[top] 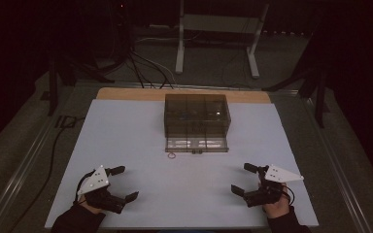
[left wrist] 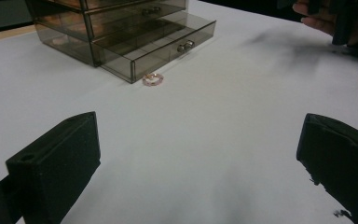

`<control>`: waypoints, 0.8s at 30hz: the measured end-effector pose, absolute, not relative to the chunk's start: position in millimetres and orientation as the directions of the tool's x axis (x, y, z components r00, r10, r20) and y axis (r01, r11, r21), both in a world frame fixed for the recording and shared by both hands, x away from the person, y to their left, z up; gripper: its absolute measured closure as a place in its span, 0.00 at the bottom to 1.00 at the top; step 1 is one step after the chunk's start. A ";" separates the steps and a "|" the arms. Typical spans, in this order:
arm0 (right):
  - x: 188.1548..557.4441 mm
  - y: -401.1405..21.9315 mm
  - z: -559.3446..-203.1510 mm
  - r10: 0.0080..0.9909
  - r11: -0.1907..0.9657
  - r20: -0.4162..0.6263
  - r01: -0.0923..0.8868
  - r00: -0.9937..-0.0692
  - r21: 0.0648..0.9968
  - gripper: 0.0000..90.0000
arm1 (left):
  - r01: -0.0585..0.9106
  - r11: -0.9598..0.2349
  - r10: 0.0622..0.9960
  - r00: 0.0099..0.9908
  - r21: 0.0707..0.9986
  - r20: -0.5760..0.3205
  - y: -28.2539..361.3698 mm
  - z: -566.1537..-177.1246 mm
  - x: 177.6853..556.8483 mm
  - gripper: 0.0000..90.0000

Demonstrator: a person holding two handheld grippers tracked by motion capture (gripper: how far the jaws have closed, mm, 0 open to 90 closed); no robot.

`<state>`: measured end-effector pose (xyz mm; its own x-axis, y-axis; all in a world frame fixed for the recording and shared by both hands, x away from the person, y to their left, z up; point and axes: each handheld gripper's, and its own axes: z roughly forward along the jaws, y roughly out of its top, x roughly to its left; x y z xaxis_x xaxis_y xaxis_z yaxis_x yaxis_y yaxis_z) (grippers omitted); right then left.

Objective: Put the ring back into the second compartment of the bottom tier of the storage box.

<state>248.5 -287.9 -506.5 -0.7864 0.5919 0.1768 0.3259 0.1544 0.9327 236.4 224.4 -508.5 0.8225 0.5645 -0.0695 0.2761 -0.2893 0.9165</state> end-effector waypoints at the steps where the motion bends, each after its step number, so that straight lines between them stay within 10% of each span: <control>1: 248.5 -287.9 -506.5 0.592 0.154 0.177 0.326 -0.786 0.933 0.00 | 0.276 -0.289 0.565 0.822 0.917 -0.070 224.4 -508.5 236.4 0.01; 24: 247.1 -280.7 -507.3 0.605 0.228 0.128 0.325 -0.786 0.918 0.00 | 0.294 -0.398 0.469 0.879 0.869 -0.082 207.5 -500.5 235.8 0.01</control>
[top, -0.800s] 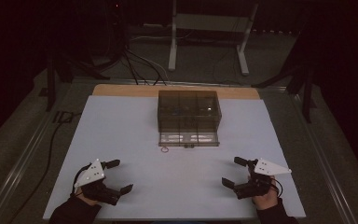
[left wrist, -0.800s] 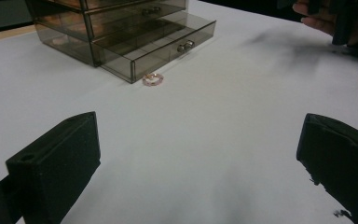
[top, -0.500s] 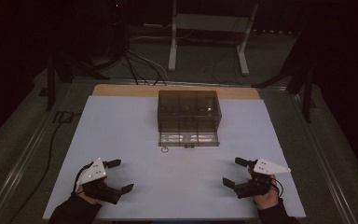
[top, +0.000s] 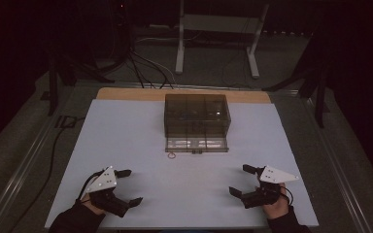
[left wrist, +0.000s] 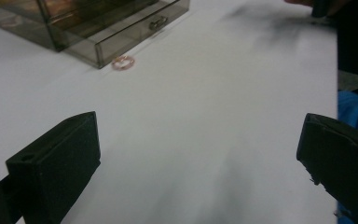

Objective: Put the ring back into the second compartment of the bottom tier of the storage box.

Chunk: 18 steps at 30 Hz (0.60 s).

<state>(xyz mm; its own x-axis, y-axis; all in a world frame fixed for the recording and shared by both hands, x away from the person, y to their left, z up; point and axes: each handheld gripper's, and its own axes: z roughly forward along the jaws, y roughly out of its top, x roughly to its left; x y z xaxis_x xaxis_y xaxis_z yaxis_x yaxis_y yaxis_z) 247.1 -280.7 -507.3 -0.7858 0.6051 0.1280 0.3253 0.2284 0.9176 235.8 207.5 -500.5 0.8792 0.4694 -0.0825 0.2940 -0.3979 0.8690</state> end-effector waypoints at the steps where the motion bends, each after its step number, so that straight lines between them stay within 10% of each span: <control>1: 246.7 -280.5 -507.0 0.607 0.229 0.125 0.324 -0.785 0.918 0.00 | 0.288 -0.407 0.464 0.882 0.867 -0.075 205.3 -499.1 235.6 0.01; 18: 245.1 -280.6 -505.3 0.620 0.207 0.134 0.326 -0.773 0.923 0.00 | 0.259 -0.410 0.409 0.909 0.875 -0.077 188.3 -474.7 247.4 0.01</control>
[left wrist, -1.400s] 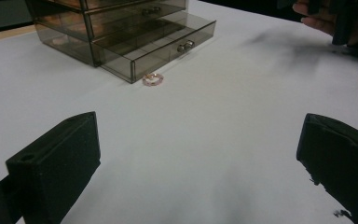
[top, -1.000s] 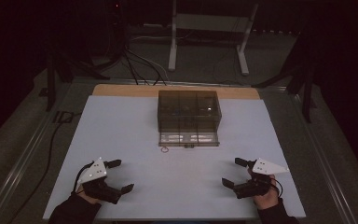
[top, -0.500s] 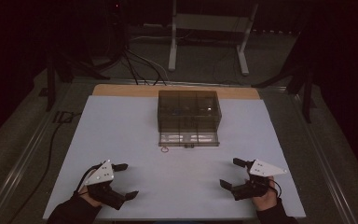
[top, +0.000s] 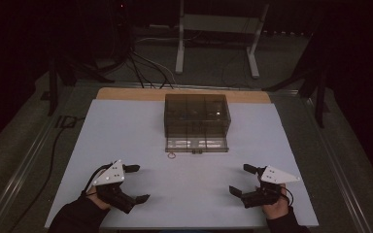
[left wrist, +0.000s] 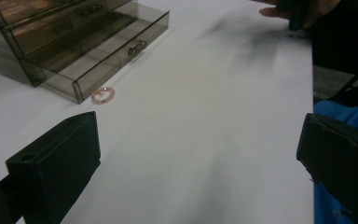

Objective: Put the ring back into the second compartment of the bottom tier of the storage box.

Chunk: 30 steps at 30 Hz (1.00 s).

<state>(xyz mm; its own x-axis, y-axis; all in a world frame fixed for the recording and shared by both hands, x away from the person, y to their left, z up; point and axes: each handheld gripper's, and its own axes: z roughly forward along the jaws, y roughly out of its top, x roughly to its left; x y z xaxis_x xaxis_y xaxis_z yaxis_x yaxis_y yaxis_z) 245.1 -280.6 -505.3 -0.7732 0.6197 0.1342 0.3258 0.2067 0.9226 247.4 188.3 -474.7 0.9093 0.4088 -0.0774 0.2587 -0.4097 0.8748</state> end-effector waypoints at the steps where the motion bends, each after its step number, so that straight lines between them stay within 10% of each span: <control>1: 245.1 -280.6 -505.3 0.620 0.207 0.134 0.326 -0.773 0.923 0.00 | 0.259 -0.410 0.409 0.909 0.875 -0.077 188.3 -474.7 247.4 0.01; 30: 244.0 -282.1 -505.1 0.628 0.203 0.134 0.327 -0.767 0.923 0.00 | 0.249 -0.427 0.387 0.919 0.869 -0.073 172.4 -454.3 270.5 0.01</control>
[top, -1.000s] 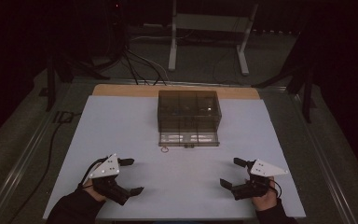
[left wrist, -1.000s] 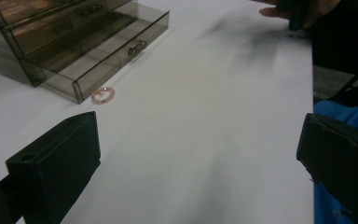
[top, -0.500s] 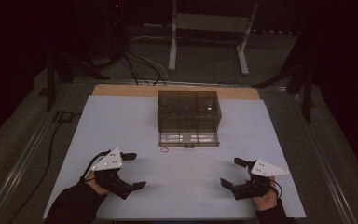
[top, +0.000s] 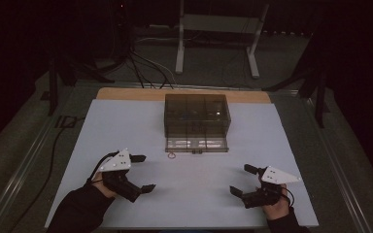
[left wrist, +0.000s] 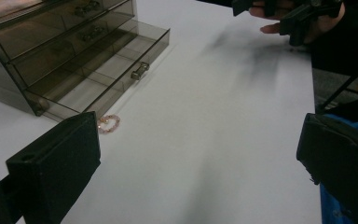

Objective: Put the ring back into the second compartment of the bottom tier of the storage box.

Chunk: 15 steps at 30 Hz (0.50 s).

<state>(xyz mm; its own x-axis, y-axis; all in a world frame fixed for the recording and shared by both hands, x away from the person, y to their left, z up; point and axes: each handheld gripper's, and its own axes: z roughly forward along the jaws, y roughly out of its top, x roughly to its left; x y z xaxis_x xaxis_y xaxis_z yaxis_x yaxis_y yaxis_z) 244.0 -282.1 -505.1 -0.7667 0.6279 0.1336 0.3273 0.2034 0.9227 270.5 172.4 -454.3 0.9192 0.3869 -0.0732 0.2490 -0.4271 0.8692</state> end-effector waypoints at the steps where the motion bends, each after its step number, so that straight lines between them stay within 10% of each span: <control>1: 243.8 -282.1 -504.7 0.628 0.197 0.140 0.331 -0.765 0.923 0.00 | 0.251 -0.427 0.387 0.919 0.869 -0.075 171.7 -454.0 271.0 0.01; 15: 243.1 -282.4 -504.9 0.630 0.201 0.135 0.328 -0.765 0.923 0.00 | 0.246 -0.443 0.374 0.925 0.862 -0.072 157.6 -448.6 282.7 0.01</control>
